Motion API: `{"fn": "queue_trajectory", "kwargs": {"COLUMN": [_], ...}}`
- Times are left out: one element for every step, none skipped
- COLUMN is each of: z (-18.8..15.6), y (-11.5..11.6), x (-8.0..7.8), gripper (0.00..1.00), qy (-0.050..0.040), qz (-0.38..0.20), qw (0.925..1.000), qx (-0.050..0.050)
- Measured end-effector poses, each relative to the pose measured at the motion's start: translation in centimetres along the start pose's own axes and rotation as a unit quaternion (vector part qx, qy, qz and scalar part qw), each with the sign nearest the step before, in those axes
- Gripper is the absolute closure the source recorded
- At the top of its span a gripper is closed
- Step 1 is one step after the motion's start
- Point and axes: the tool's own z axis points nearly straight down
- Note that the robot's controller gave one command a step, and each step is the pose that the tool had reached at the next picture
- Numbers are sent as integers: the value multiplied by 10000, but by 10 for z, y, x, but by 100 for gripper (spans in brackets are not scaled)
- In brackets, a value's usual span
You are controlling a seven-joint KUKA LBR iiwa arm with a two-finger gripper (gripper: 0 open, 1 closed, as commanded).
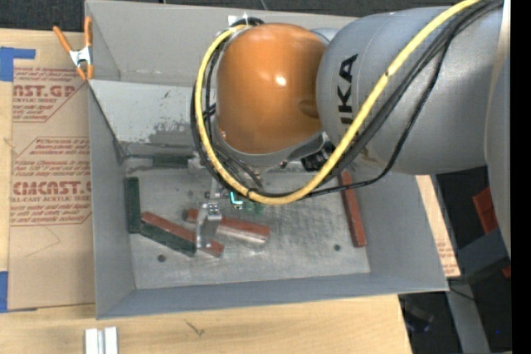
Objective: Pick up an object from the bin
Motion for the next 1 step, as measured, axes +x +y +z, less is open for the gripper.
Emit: {"fn": "queue_trajectory", "kwargs": {"z": [-4], "y": [-1], "x": [-2], "gripper": [0], "qy": [-38], "qz": [12], "qw": [10000], "qx": [-8]}}
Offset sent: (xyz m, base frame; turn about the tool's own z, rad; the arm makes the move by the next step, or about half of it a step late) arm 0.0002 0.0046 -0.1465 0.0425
